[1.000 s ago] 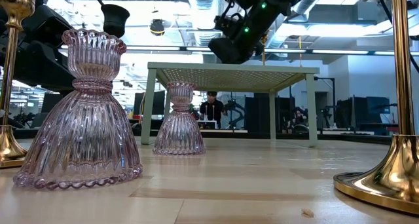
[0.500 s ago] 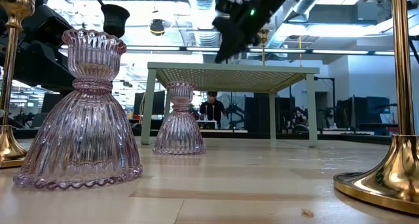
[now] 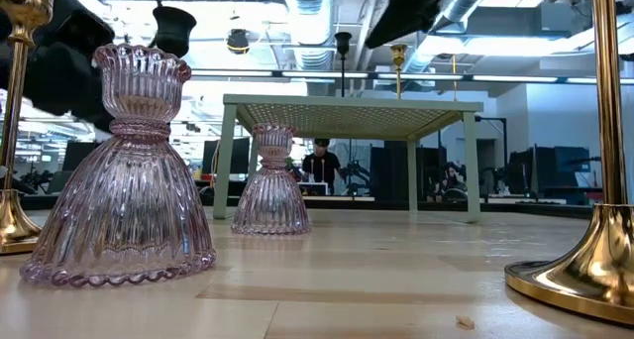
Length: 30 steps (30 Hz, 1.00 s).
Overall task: Pick & Place candle stick holders
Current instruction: Put the black candle holder on the shelf aligned with the other black candle holder
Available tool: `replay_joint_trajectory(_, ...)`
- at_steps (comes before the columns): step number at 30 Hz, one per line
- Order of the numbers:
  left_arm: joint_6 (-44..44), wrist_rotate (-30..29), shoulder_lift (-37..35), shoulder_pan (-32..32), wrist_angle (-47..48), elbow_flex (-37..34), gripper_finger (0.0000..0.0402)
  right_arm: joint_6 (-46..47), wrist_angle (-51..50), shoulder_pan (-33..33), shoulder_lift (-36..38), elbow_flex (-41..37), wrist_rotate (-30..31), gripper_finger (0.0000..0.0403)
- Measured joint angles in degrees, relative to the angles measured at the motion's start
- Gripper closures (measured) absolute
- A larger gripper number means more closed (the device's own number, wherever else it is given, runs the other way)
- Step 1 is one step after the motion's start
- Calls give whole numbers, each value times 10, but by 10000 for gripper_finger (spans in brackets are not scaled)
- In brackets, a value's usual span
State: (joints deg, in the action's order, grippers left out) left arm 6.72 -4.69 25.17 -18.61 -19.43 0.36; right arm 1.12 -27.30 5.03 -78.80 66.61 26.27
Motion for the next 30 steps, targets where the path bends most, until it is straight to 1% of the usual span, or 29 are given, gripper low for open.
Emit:
replay_joint_trajectory(5,-6,0,0,0,-30,0,394,16,36,49,71,-80,37,403)
replay_joint_trajectory(9,-33,0,1,0,-33,0,394,19,108,86,122,-152,38,403)
replay_joint_trajectory(12,-32,0,4,0,-35,0,394,28,144,115,157,-201,38,403)
replay_joint_trajectory(17,-29,35,25,-1,-39,0,394,35,194,159,197,-262,38,403)
replay_joint_trajectory(22,-28,36,82,-1,-72,0,397,32,222,190,218,-276,60,403)
replay_joint_trajectory(30,-33,39,227,0,-222,0,398,13,232,213,235,-276,88,403)
